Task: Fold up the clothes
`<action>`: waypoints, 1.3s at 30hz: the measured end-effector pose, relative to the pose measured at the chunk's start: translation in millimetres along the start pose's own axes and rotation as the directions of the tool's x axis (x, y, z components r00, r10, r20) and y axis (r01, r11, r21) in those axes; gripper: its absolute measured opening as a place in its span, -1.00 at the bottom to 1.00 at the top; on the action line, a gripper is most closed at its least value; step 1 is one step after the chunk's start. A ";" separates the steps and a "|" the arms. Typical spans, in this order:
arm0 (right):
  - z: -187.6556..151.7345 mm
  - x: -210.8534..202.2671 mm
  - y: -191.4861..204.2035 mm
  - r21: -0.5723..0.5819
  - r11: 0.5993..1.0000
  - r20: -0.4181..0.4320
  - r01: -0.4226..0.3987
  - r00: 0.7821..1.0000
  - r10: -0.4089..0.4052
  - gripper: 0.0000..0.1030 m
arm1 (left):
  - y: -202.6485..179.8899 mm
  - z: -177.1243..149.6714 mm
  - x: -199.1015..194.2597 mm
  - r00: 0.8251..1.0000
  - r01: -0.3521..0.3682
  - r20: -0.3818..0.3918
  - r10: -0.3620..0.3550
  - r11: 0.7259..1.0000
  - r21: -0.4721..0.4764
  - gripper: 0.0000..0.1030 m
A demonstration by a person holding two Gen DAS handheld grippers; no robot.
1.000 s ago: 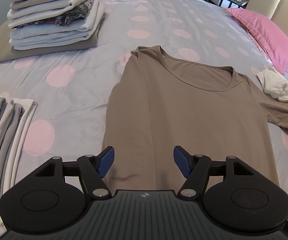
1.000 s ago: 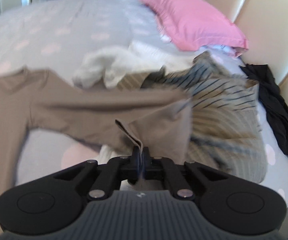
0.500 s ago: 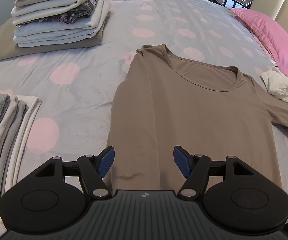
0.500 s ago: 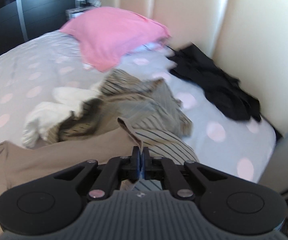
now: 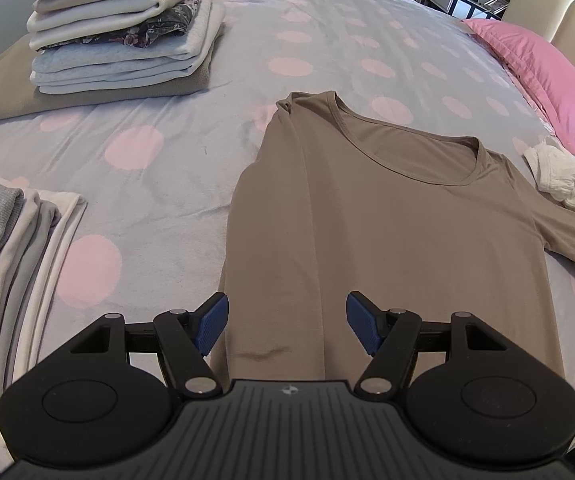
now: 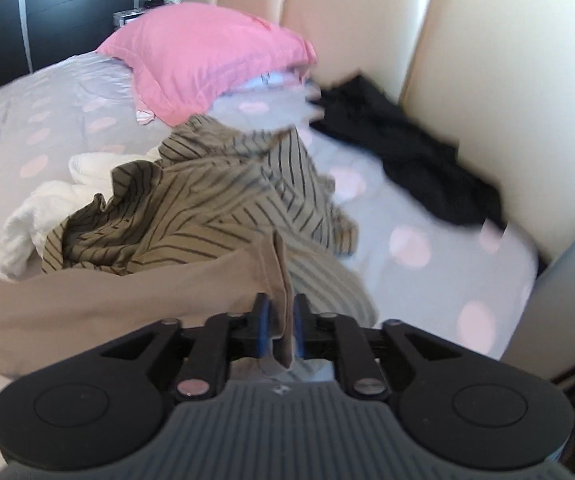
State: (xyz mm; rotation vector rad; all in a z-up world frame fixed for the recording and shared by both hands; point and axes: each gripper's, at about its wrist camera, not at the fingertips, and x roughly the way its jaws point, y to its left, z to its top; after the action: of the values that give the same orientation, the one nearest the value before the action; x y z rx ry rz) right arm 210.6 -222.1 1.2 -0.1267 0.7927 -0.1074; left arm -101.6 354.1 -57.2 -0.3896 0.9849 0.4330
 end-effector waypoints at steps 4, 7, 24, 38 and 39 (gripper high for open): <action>-0.1 -21.7 14.0 -0.082 0.996 0.091 0.036 0.995 -0.028 -0.18 | 0.4 -1.6 -7.0 1.000 -0.003 0.017 0.003 1.000 0.012 0.24; 1.3 -35.3 17.4 -0.074 0.997 0.135 0.036 0.990 -0.026 0.03 | 2.7 -3.8 -14.2 0.999 -0.013 0.031 0.013 1.000 0.020 0.24; -82.1 -91.0 164.9 -0.277 0.856 -0.021 -0.436 0.894 0.448 0.04 | 32.9 -54.7 -29.4 0.998 -0.045 -0.049 0.045 0.999 0.005 0.24; -178.7 -103.8 242.3 -0.375 0.695 -0.290 -0.614 0.789 0.541 0.04 | -23.3 -105.2 -6.1 0.978 0.003 -0.207 0.033 0.985 0.172 0.02; -182.6 -103.4 244.0 -0.386 0.687 -0.301 -0.616 0.788 0.537 0.04 | -25.6 -106.7 -3.1 0.974 -0.006 -0.220 0.048 0.982 0.189 -0.01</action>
State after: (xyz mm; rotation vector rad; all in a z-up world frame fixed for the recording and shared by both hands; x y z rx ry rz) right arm 19.7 20.2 -90.5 -0.3220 0.9831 0.7034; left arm -165.4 278.4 -104.6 -0.2579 1.2409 0.3217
